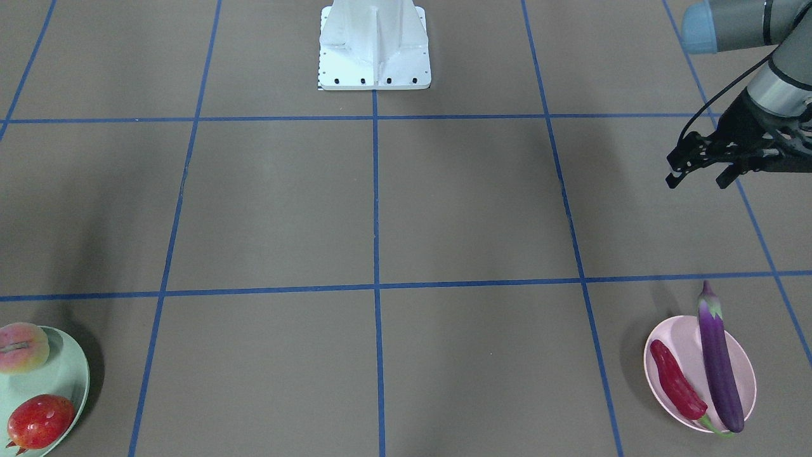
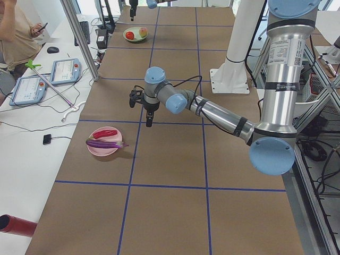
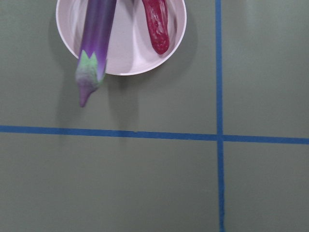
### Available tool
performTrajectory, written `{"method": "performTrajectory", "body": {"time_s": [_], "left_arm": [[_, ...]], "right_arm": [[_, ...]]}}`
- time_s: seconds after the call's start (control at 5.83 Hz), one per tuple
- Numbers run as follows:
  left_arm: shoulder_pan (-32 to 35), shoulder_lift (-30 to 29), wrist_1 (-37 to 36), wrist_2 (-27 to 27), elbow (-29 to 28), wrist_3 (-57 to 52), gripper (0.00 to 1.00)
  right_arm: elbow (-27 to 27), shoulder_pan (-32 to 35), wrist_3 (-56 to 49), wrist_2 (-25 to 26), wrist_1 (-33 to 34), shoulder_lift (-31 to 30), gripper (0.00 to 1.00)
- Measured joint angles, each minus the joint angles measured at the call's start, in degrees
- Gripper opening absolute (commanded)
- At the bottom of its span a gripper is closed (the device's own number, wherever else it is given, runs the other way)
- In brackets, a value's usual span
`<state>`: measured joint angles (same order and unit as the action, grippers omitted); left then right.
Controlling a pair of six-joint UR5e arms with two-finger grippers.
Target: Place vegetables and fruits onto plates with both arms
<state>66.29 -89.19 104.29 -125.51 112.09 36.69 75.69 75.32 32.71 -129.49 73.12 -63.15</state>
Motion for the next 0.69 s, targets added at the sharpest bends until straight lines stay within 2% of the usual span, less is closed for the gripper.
{"method": "performTrajectory", "body": {"time_s": [0.34,0.69], "left_arm": [[10.0,7.4,-0.3,-6.1,0.0,-17.7,1.00],[17.8,12.9,-0.3,-9.4,-2.4,-30.2,1.00]], "right_arm": [[20.4,1.8,-0.5,-3.3,0.8,-18.2,1.00],[28.7,5.8,-4.2,-7.1,0.9,-29.1,1.00]]}}
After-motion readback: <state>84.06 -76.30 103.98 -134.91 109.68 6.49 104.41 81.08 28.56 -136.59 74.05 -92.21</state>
